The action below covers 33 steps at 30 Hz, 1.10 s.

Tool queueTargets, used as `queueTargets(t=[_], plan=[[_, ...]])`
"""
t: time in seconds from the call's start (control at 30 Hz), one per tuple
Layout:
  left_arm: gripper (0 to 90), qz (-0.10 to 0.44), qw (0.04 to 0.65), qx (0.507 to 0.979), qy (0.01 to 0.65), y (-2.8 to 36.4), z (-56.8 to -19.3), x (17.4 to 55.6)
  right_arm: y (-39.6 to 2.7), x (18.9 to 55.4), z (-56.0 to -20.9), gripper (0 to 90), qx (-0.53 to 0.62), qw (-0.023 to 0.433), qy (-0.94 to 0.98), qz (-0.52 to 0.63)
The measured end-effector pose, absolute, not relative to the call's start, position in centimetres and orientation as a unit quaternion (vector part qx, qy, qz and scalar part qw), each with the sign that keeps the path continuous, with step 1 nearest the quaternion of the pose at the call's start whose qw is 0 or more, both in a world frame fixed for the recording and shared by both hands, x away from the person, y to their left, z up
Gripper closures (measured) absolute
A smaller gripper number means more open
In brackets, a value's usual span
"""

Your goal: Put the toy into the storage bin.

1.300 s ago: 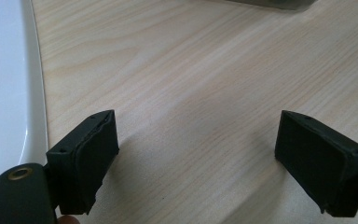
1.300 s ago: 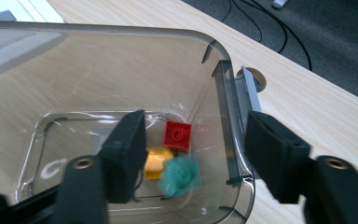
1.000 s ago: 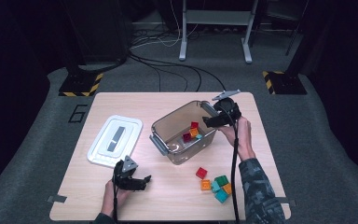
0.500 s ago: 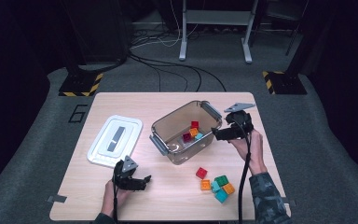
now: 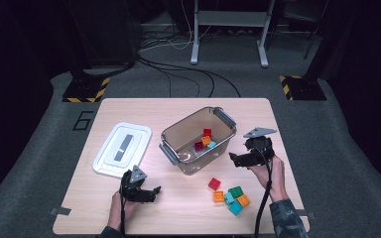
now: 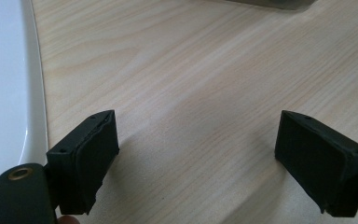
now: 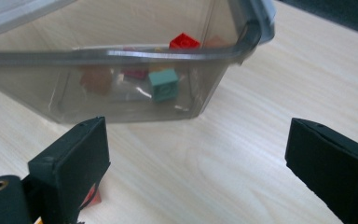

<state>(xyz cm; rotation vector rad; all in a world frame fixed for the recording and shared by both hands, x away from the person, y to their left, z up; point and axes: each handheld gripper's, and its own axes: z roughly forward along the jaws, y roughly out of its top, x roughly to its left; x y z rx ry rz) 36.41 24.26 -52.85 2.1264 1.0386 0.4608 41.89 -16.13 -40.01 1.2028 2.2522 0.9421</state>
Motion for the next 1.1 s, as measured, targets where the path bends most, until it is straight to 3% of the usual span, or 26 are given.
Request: queueTargets(t=[0.77, 1.1], plan=[[13.0, 0.178, 0.359, 0.823, 0.402, 24.3, -52.9, 36.4, -13.1, 39.5, -46.5, 3.6, 0.409, 0.136, 0.842, 0.324], [13.0, 0.178, 0.359, 0.823, 0.402, 24.3, -52.9, 36.4, -10.9, 39.4, -47.6, 10.1, 0.382, 0.115, 0.865, 0.303]])
